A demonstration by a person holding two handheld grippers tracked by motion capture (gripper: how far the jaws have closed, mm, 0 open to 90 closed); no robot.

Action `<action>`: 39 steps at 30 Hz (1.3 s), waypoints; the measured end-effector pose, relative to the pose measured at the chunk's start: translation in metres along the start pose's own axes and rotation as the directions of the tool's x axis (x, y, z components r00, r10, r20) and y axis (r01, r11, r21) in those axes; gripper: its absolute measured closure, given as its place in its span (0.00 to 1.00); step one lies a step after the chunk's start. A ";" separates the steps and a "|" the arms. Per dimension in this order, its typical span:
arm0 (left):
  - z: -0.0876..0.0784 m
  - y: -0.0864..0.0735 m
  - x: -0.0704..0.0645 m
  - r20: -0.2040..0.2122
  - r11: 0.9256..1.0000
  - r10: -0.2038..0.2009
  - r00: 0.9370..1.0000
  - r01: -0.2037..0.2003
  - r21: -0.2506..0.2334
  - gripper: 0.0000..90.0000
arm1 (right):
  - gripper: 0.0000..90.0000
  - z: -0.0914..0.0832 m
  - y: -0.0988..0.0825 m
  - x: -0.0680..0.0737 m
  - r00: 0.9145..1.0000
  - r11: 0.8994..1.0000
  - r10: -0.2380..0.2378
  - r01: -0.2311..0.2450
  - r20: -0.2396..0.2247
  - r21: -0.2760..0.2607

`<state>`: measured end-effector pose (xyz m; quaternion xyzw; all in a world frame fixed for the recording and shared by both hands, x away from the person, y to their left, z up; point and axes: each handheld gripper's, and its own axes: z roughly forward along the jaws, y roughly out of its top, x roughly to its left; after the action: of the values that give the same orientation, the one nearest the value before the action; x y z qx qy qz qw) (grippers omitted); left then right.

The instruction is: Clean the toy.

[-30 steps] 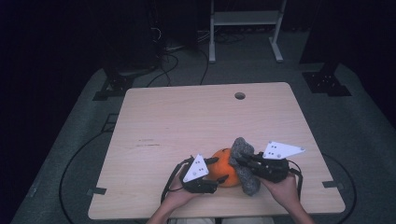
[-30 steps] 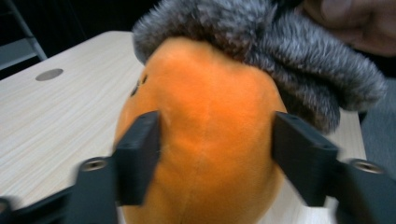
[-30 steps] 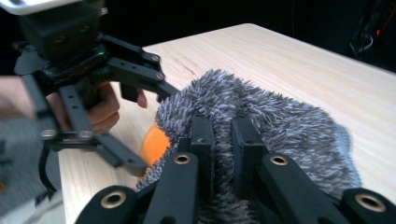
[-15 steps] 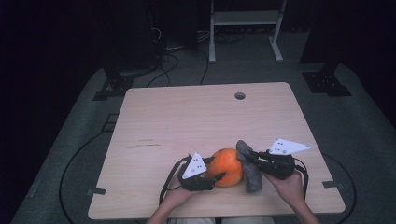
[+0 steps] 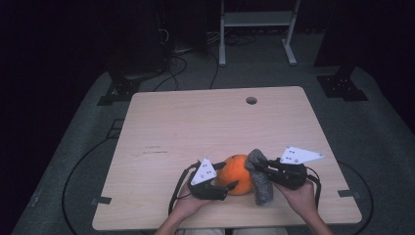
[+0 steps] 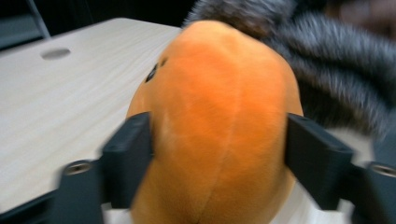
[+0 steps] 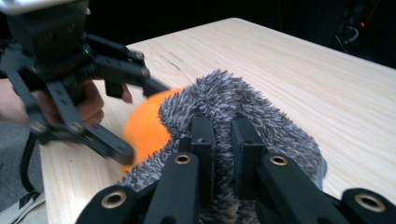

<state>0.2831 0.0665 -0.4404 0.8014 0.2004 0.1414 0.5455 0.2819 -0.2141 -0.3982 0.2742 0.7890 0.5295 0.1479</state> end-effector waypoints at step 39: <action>0.009 -0.003 -0.036 -0.067 0.876 0.476 0.877 -0.465 0.128 0.44 | 0.90 0.005 -0.007 -0.020 0.997 0.994 0.074 -0.075 0.018 0.075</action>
<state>0.2548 0.0426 -0.4472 0.8467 0.0329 0.2971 0.4402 0.2985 -0.2241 -0.4077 0.3127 0.7966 0.5024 0.1234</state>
